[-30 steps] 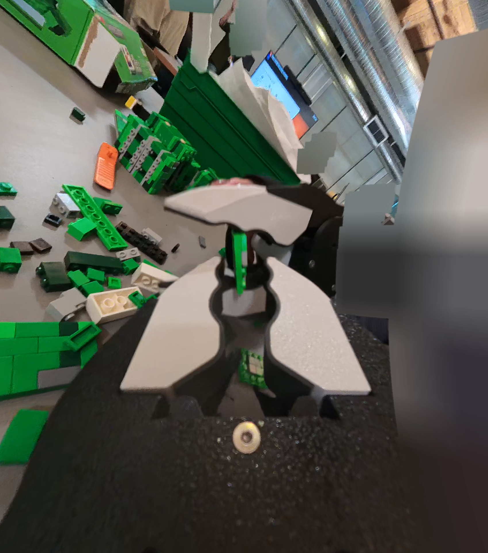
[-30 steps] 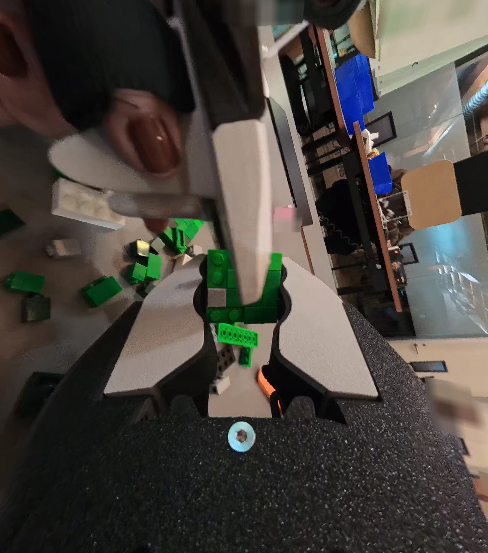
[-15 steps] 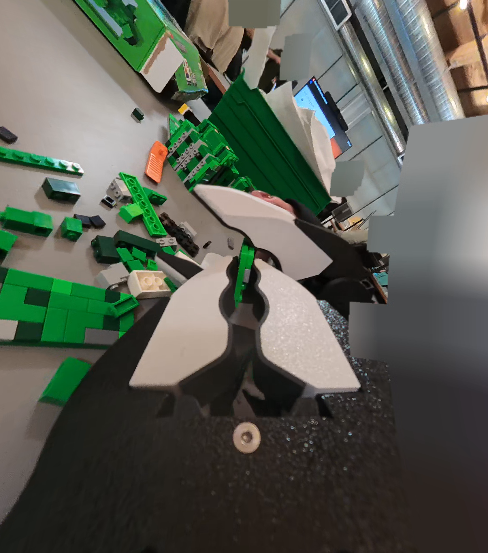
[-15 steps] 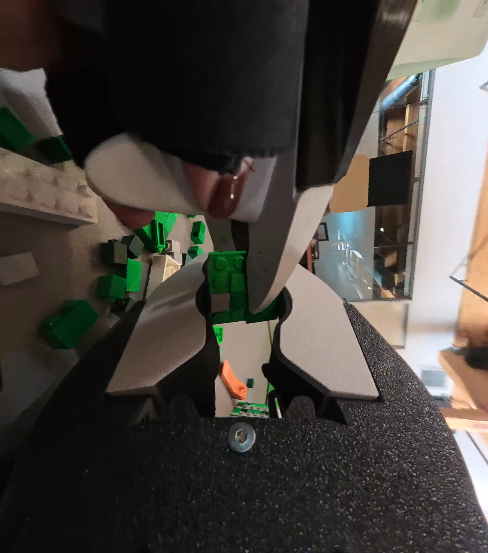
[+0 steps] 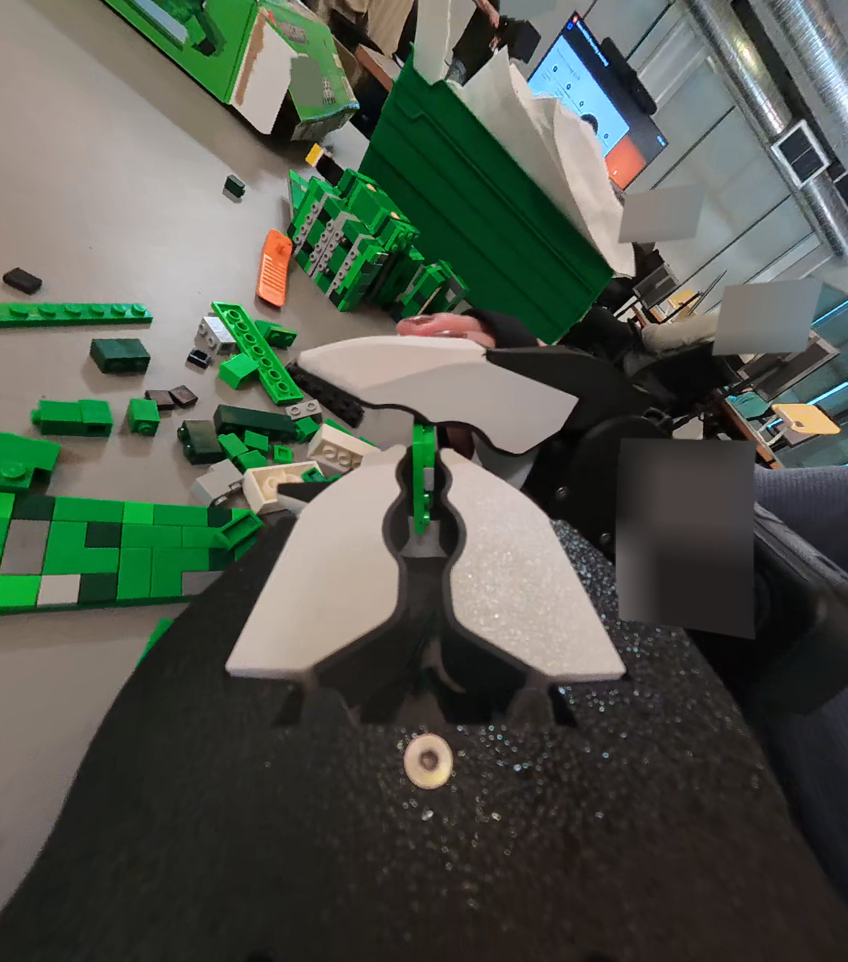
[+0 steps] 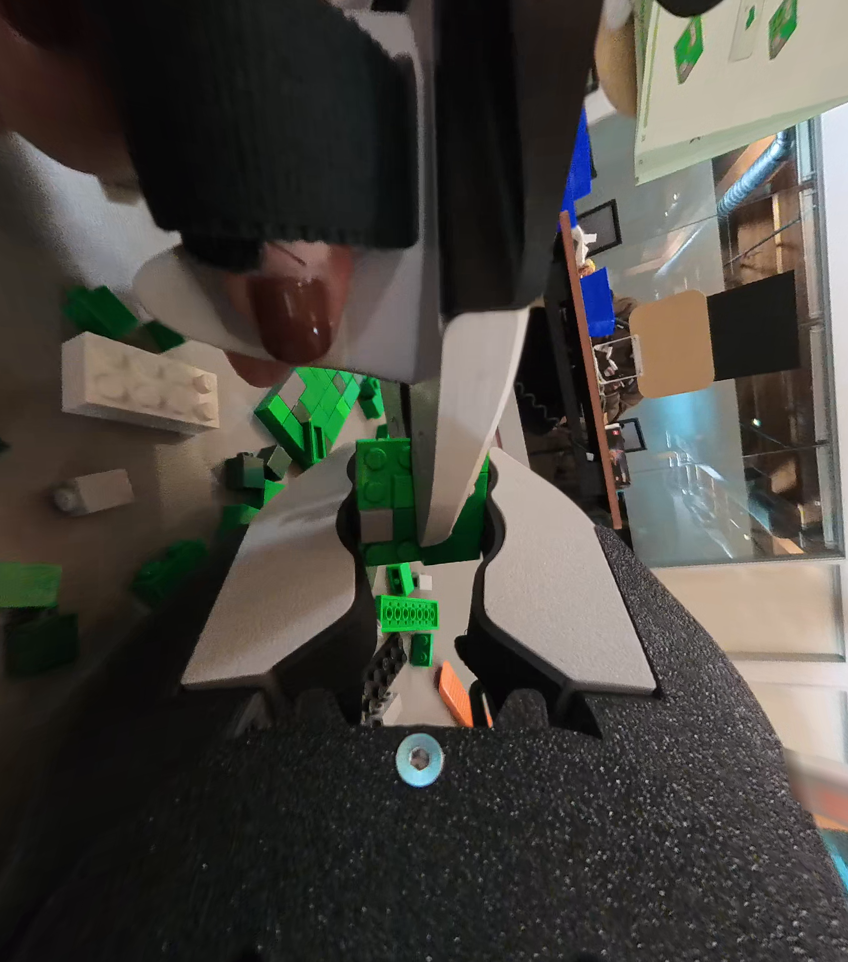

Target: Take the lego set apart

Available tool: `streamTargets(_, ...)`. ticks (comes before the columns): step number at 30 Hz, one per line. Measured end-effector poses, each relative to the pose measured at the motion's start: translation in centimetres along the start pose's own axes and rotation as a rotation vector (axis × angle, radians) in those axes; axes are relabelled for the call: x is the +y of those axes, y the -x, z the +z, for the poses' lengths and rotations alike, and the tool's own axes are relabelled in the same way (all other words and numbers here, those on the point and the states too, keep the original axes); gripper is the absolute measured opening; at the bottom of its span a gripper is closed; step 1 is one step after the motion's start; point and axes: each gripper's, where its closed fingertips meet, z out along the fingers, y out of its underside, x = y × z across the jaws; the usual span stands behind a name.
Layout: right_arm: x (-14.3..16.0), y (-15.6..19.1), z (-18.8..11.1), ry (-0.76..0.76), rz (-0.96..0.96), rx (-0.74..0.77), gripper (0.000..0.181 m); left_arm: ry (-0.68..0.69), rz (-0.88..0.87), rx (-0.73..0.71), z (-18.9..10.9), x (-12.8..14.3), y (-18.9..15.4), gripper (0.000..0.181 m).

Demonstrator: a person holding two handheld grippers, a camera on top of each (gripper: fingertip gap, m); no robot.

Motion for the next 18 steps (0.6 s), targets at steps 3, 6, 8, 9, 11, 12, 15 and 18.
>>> streamTargets(3,0.0,0.1,0.0,-0.002,0.017,-0.015,0.040,0.005,0.014,0.001,0.1,0.1,-0.2,0.006)
streamTargets(6,-0.1,0.2,0.0,0.003,0.007,-0.014,0.043,0.018,0.013,0.010,0.5,0.3,-0.3,0.006)
streamTargets(8,-0.1,0.3,0.1,0.004,0.007,-0.023,0.039,0.013,0.005,0.009,0.5,0.3,-0.3,0.006)
streamTargets(9,0.0,0.4,0.1,0.011,0.018,-0.033,0.038,0.007,-0.009,0.007,0.6,0.3,-0.2,0.005)
streamTargets(11,0.3,0.5,0.2,0.021,0.030,-0.042,0.038,0.012,-0.036,0.016,0.8,0.3,-0.1,0.008)
streamTargets(12,0.3,0.5,0.2,0.022,0.029,-0.040,0.038,0.032,-0.050,0.045,0.8,0.5,-0.5,0.019)
streamTargets(15,0.3,0.4,0.2,0.019,0.060,-0.050,0.038,0.053,-0.029,0.025,0.9,0.9,-0.2,0.007)
streamTargets(18,0.4,0.1,0.1,0.009,0.094,-0.054,0.039,0.030,-0.013,0.018,1.0,0.7,-0.2,0.006)
